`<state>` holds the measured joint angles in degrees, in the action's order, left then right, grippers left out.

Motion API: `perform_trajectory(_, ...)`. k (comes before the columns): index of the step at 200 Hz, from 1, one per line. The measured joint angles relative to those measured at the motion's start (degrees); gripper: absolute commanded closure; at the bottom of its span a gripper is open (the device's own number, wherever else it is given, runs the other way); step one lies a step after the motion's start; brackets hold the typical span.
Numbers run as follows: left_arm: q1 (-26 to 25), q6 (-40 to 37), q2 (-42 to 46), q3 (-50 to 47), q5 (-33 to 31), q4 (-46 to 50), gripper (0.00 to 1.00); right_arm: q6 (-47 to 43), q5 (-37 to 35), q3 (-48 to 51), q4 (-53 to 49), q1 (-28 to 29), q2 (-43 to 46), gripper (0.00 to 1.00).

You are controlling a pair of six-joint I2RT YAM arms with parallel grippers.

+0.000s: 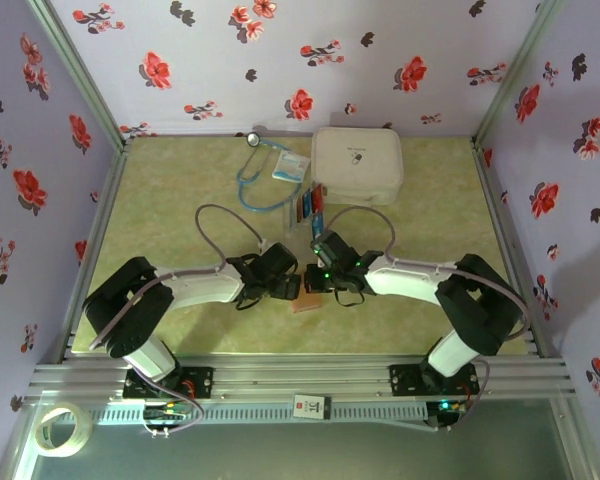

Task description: Put the credit cards into the card holder

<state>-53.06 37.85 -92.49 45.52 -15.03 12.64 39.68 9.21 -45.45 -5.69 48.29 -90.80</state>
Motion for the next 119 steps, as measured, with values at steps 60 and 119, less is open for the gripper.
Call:
perform_trajectory(60,0.0,1.6,1.7,-2.1,-0.2,-1.4,0.0,1.3,-0.2,0.8,4.7,0.0,-1.6,1.0)
perform_trajectory(119,0.8,1.8,3.7,-2.6,-0.4,1.4,0.0,2.6,-0.4,2.8,6.5,0.1,-0.5,1.0)
